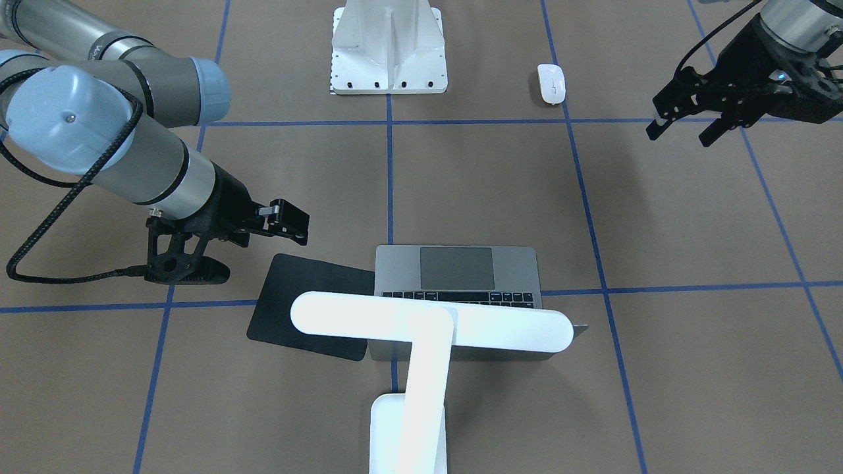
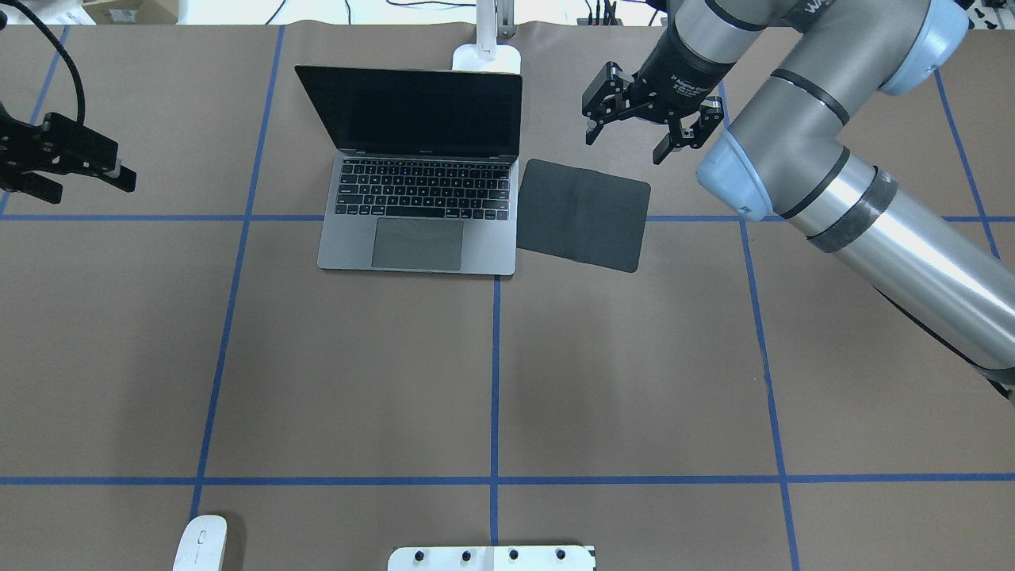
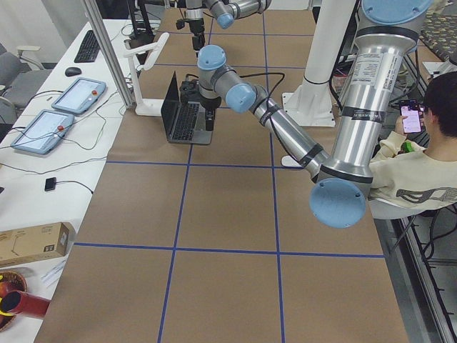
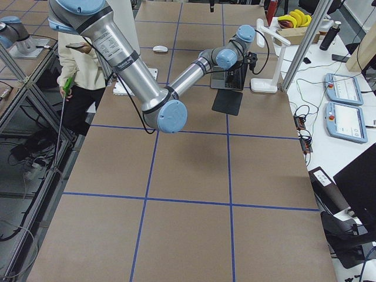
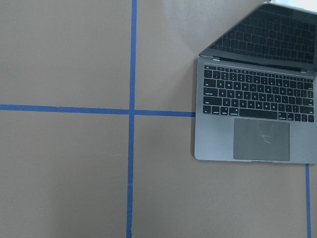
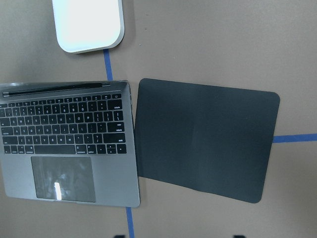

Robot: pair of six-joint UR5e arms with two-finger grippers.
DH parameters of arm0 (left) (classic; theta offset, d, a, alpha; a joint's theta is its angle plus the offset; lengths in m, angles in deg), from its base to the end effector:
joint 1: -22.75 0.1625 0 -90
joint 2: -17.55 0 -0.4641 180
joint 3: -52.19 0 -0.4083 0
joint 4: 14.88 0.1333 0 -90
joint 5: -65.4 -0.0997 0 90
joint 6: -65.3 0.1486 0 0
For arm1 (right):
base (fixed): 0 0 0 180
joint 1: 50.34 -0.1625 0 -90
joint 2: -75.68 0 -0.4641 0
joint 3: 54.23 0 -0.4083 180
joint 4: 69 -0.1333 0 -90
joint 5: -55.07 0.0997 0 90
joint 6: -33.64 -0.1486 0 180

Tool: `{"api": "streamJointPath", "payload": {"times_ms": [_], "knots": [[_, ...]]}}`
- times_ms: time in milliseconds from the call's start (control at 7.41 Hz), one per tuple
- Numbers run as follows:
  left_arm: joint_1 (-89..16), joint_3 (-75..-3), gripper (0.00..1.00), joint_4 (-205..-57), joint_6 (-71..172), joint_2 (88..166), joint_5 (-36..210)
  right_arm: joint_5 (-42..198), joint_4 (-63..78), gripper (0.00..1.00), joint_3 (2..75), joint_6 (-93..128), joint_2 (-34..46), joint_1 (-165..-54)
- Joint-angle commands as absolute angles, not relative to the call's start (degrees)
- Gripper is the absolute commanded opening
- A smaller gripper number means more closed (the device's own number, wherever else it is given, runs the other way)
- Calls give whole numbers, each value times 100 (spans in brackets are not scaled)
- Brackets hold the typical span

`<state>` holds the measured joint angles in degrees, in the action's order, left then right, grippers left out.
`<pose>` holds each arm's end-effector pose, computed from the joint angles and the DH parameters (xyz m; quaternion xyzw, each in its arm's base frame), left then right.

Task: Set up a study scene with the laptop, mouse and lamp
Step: 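Release the mouse pad and withdraw the right gripper while the left arm lowers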

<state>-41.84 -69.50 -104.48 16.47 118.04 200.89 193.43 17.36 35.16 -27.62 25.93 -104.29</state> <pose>0.2031 -0.4912 0.3559 0.0442 0.4865 -0.0399 0.8717 -0.4261 -0.6232 0.2598 -0.0636 -0.5041 0.0376 0.8605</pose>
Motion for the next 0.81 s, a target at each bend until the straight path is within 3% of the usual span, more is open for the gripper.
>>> {"api": "streamJointPath", "payload": {"times_ms": [0,405,674], "knots": [[-4158,-6989,100,-10331,1069,11731,20014,19332,1723,100,3943,-2762,1834,-10431],[-3660,-7121,100,-10339,660,11187,19507,19289,1749,100,4332,-1637,463,-10921],[-2434,-7147,100,-10522,-241,11124,18823,18729,1775,100,4814,-167,-740,-11177]]}}
